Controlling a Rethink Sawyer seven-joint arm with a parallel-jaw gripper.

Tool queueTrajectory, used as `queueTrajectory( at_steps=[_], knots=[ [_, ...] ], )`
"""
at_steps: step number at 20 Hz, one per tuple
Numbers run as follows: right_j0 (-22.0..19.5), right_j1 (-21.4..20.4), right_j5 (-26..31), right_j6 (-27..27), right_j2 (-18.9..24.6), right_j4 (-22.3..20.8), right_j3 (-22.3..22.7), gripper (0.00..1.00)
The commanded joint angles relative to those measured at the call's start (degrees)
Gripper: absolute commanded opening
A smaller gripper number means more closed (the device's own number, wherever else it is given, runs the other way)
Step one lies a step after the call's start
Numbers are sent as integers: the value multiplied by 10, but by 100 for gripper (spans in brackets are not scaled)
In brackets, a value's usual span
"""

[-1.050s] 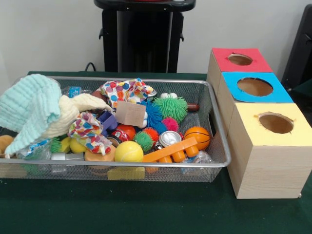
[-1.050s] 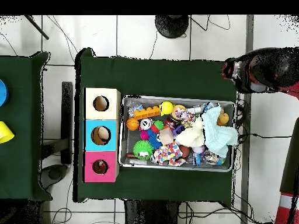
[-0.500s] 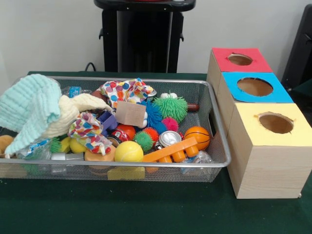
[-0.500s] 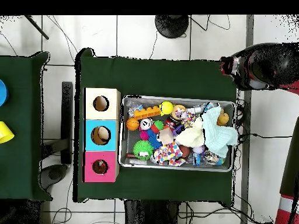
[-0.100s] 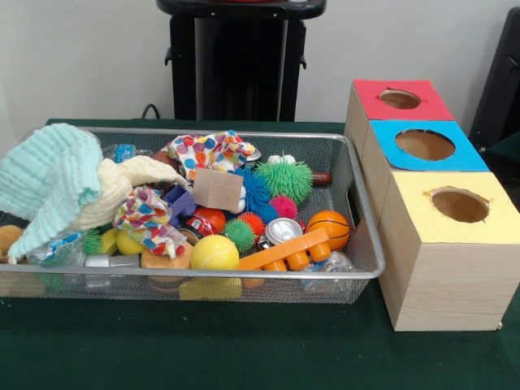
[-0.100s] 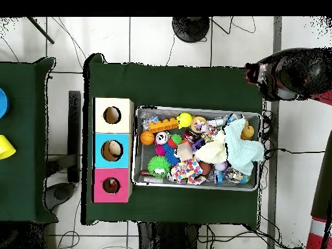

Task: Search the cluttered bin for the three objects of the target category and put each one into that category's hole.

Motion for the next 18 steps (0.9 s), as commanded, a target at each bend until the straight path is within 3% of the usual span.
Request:
queueTrajectory(
  at_steps=[1,13,18],
  knots=[
    [5,-3,-33,-79,-18,-24,91,100],
    [9,-23,-69,-57,-26,-23,138,100],
    [8,-20,-64,-56,-25,-19,137,100]
  ],
)
